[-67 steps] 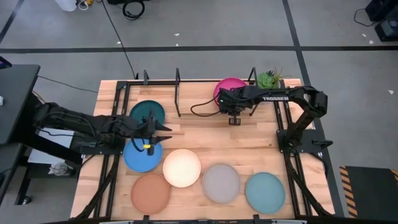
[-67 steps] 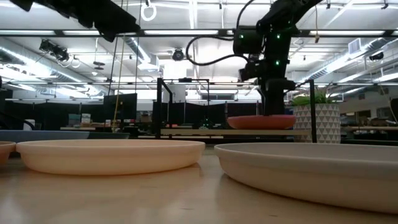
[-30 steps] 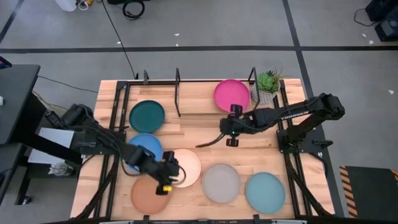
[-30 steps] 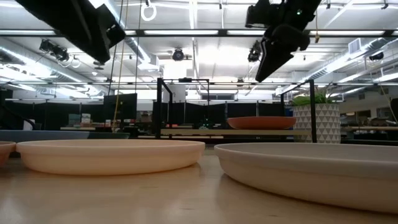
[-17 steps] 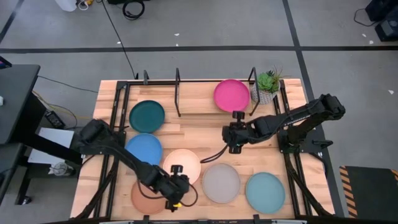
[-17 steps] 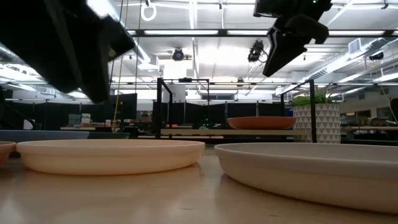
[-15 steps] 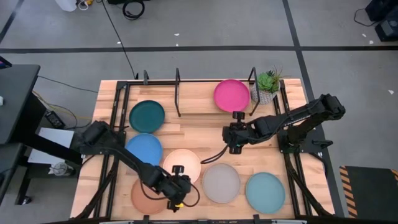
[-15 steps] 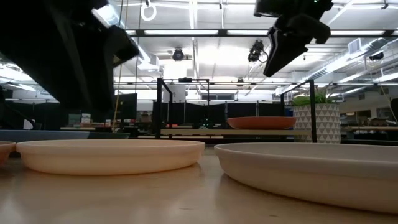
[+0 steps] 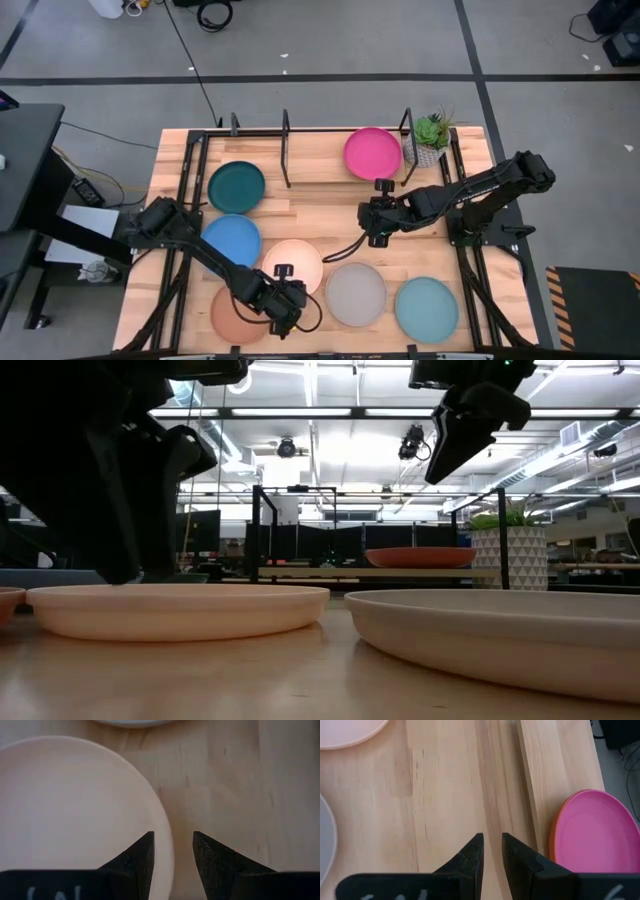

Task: Place and stack plates onto a shelf
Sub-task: Put the white plate on the shelf

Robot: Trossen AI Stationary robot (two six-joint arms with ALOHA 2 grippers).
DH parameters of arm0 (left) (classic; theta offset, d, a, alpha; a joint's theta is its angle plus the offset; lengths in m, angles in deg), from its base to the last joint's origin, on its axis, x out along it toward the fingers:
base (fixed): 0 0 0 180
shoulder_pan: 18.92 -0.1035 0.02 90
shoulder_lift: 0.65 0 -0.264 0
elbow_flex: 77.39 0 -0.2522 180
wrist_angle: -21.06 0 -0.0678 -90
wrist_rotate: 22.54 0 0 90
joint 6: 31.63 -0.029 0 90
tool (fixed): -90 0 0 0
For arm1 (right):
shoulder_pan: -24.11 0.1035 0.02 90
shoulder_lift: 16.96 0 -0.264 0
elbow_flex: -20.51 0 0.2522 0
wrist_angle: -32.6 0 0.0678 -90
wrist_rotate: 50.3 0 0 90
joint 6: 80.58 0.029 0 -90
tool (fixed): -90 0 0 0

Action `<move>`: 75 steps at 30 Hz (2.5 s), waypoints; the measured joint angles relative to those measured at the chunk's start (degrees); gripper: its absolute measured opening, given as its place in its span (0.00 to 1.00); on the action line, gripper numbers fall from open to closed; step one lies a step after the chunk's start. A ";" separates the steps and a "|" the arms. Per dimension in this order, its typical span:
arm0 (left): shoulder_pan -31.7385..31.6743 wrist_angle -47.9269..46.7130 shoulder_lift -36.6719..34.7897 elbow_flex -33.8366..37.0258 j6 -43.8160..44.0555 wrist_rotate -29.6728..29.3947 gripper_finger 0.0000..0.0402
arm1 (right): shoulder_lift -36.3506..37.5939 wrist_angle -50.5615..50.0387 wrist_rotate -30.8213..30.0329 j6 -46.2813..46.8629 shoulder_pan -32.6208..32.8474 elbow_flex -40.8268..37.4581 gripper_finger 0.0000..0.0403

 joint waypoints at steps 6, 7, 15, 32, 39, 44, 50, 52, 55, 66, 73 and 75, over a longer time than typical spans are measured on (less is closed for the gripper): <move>0.07 0.57 2.02 0.04 -0.26 0.74 0.35 | 0.00 -0.02 0.06 0.22 0.90 0.00 0.19; 0.06 0.17 2.48 0.05 -0.26 1.11 0.35 | 0.00 -0.02 0.04 0.21 1.06 0.00 0.19; -0.11 0.20 3.04 0.11 0.02 2.18 0.32 | -0.02 -0.13 0.06 0.43 1.34 -0.02 0.19; -2.60 -2.94 2.22 -1.05 -5.14 9.41 0.04 | -0.02 -1.36 0.68 4.71 3.28 -0.02 0.19; -3.74 -9.91 -1.63 -5.13 -13.15 9.68 0.04 | -0.02 3.65 0.66 7.55 7.76 -1.89 0.19; -5.95 -12.66 -3.82 -6.90 -19.37 8.51 0.04 | -0.02 6.57 1.22 12.00 10.61 -5.40 0.19; -8.86 -17.45 -5.47 -8.79 -27.21 6.36 0.04 | -0.02 6.60 0.13 20.01 14.26 -7.15 0.19; -10.48 -17.53 -5.60 -9.19 -30.51 5.19 0.04 | -0.02 6.64 -1.11 22.39 15.65 -7.31 0.19; -13.25 -18.29 -5.53 -9.35 -35.96 2.78 0.04 | -0.02 7.00 -3.07 25.65 17.80 -7.34 0.19; -28.39 -15.58 -5.49 -9.42 -53.29 2.02 0.04 | -0.02 7.52 -7.07 35.53 23.43 -7.34 0.19; -38.08 -15.16 -5.49 -9.42 -58.37 3.98 0.04 | -0.02 7.39 -8.36 37.71 23.94 -7.34 0.19; -40.55 -14.50 -5.49 -9.42 -59.11 4.04 0.04 | -0.02 7.42 -9.12 37.74 23.94 -7.34 0.19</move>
